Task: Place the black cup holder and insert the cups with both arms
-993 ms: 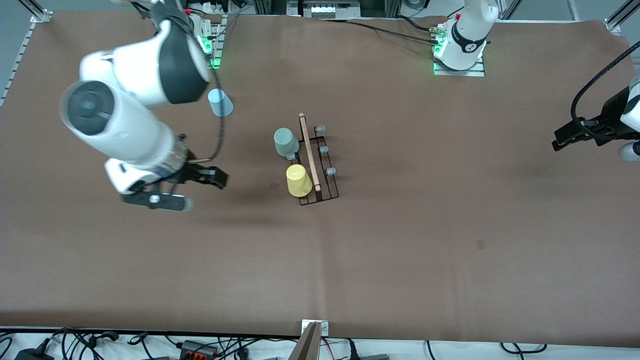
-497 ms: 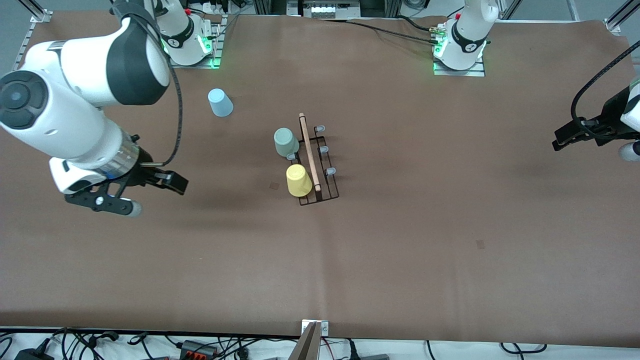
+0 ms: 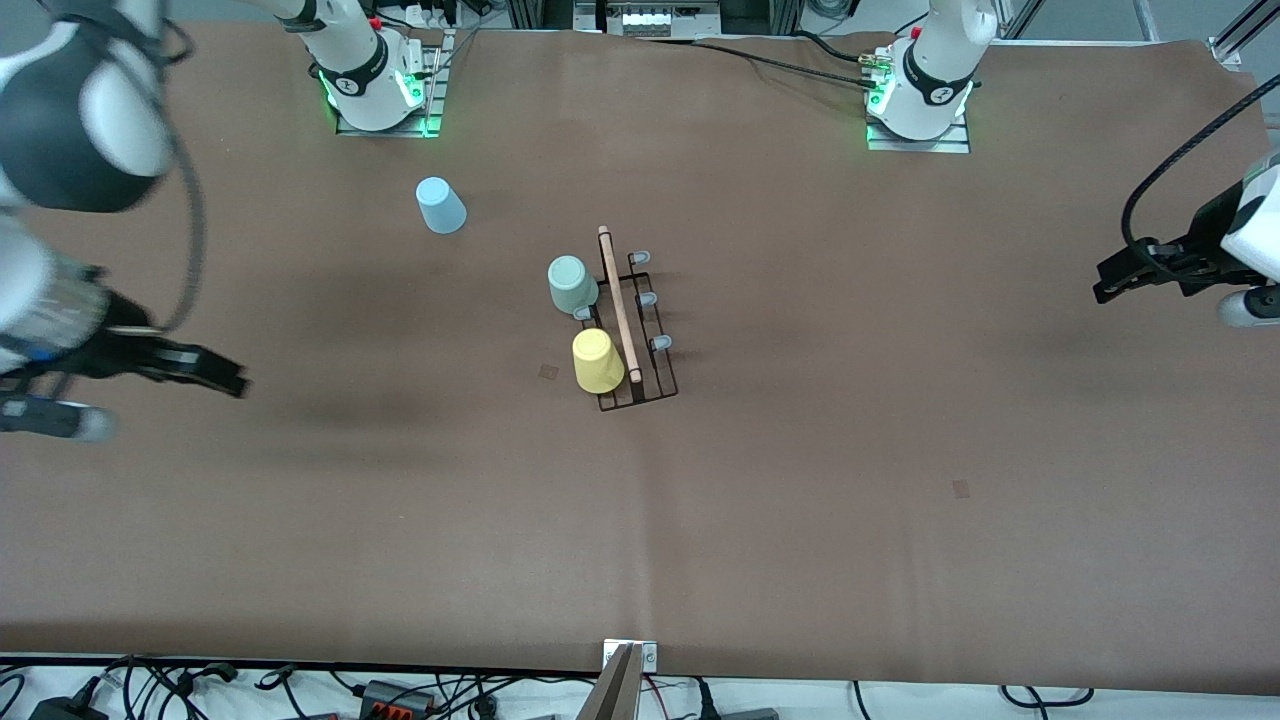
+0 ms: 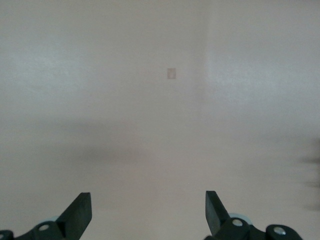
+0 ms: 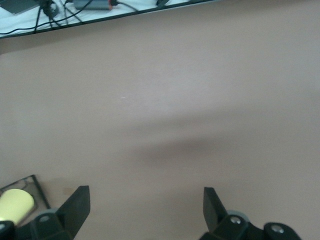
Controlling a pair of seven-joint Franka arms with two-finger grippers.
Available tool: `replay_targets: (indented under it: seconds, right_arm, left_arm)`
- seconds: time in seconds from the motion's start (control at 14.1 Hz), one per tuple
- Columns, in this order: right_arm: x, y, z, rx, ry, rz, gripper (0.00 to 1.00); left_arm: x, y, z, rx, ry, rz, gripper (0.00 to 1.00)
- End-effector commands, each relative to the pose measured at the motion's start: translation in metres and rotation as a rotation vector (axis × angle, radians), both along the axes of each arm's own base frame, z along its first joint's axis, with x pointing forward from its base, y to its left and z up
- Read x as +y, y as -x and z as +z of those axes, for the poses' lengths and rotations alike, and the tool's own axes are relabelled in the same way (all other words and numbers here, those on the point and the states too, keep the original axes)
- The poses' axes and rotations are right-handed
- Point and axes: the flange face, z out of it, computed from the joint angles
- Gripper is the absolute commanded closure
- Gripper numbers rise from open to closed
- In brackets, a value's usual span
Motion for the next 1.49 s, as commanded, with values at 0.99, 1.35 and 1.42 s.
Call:
replay_targets:
  seconds: [0.99,1.35,1.42]
  right_arm:
    - [-0.074,0.102,-0.009,0.017,0.039,0.120,0.00]
    - [-0.065,0.115,0.002,0.033,0.030,0.117,0.00]
    - [-0.062,0.120,0.005,0.051,0.027,0.114,0.00]
  left_arm:
    - [-0.017,0.001,-0.008,0.035,-0.015,-0.050,0.00]
    - [-0.019,-0.003,-0.006,0.025,-0.014,-0.051,0.00]
    - [-0.021,-0.003,-0.006,0.023,-0.015,-0.056,0.00]
